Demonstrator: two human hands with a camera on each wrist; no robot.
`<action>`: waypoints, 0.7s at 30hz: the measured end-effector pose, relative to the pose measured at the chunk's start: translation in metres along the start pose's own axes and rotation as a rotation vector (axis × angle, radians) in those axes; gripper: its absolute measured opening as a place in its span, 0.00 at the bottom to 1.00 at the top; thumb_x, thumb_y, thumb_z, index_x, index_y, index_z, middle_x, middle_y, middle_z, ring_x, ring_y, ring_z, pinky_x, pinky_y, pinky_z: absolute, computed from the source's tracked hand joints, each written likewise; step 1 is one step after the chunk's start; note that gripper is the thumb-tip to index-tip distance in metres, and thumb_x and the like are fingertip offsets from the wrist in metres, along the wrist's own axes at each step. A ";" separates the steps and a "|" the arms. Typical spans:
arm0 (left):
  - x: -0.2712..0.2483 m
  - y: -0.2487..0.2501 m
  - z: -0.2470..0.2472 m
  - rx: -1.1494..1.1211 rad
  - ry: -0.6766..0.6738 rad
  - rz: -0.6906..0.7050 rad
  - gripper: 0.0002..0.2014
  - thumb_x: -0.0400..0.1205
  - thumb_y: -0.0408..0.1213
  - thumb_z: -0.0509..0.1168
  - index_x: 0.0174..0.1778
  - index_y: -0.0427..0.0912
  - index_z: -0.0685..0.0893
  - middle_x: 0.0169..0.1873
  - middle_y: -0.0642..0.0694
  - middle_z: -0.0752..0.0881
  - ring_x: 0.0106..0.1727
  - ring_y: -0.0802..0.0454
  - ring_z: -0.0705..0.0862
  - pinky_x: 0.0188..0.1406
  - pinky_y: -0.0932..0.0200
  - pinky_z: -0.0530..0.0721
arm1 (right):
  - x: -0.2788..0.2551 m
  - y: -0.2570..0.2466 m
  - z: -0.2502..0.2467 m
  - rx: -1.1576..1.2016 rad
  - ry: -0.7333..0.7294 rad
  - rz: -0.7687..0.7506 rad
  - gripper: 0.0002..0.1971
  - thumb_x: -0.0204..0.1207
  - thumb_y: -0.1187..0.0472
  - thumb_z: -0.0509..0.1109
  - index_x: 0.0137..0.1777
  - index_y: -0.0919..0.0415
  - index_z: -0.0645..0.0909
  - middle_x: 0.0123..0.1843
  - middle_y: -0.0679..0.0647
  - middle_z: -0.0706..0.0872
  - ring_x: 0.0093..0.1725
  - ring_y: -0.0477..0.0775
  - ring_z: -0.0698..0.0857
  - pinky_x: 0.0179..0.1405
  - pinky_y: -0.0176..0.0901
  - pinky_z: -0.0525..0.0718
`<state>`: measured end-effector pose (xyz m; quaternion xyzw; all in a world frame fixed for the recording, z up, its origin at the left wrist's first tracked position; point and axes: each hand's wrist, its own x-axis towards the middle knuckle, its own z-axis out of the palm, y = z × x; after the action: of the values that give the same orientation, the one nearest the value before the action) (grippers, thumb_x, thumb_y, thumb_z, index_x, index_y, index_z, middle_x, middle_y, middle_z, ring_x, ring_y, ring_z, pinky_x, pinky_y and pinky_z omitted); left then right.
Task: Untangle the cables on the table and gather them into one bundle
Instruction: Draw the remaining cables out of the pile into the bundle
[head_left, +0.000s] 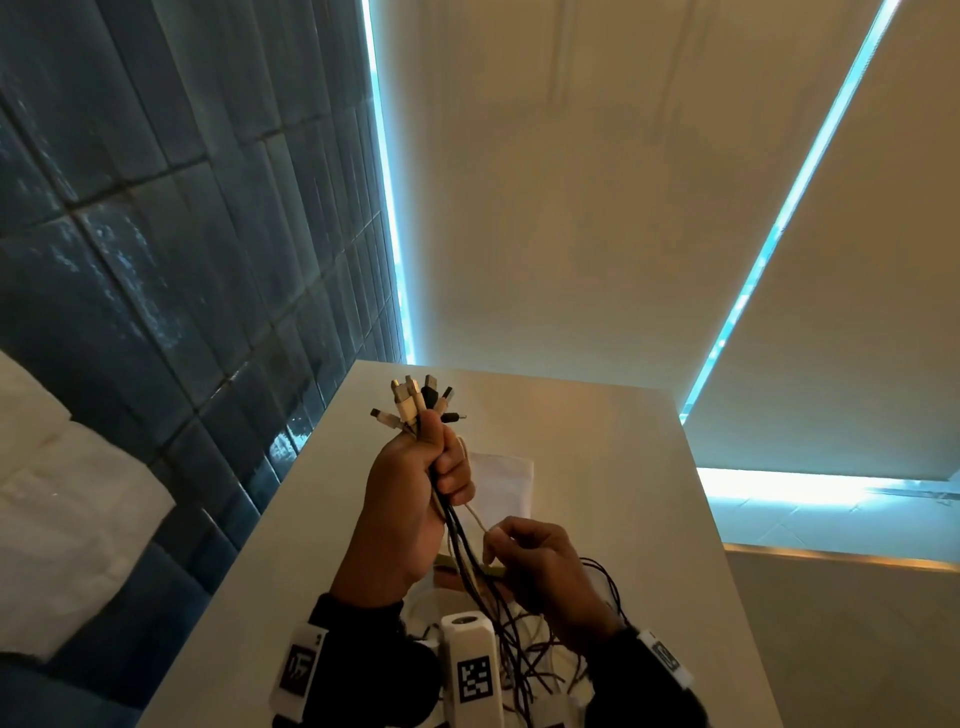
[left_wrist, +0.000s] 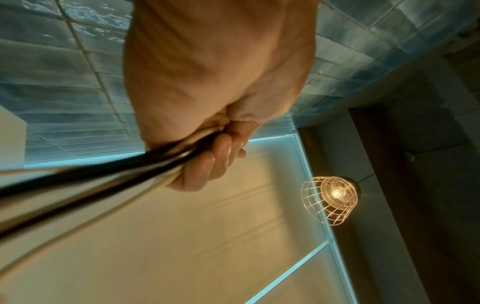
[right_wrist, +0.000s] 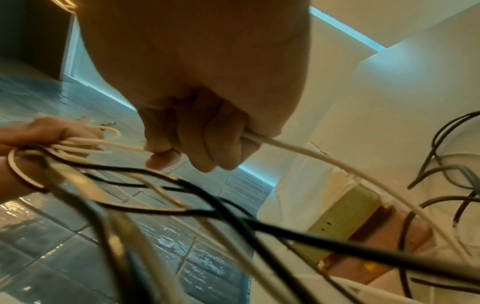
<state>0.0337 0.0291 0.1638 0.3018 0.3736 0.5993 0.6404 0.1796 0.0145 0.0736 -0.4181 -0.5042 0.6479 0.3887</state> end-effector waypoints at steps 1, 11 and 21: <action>0.000 0.000 0.000 0.020 0.000 0.007 0.20 0.89 0.43 0.49 0.30 0.41 0.67 0.20 0.51 0.66 0.20 0.57 0.61 0.19 0.63 0.62 | 0.001 0.002 -0.001 -0.011 0.009 0.012 0.12 0.83 0.67 0.63 0.37 0.68 0.77 0.19 0.44 0.74 0.16 0.40 0.70 0.17 0.28 0.67; 0.000 -0.001 -0.005 0.092 0.039 0.051 0.19 0.88 0.42 0.50 0.32 0.40 0.70 0.21 0.50 0.69 0.19 0.57 0.60 0.17 0.63 0.61 | 0.012 0.042 -0.014 -0.164 0.093 0.140 0.16 0.84 0.65 0.63 0.32 0.61 0.77 0.25 0.55 0.70 0.16 0.40 0.65 0.16 0.29 0.62; 0.002 0.003 -0.006 0.065 -0.004 0.025 0.18 0.88 0.40 0.51 0.31 0.40 0.68 0.18 0.51 0.63 0.18 0.58 0.59 0.17 0.64 0.60 | 0.013 0.088 -0.037 -0.277 0.152 0.258 0.16 0.83 0.61 0.64 0.32 0.58 0.77 0.17 0.46 0.64 0.14 0.45 0.60 0.16 0.32 0.56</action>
<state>0.0268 0.0315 0.1630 0.3284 0.3878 0.5943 0.6233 0.2028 0.0220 -0.0200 -0.5765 -0.4998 0.5835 0.2781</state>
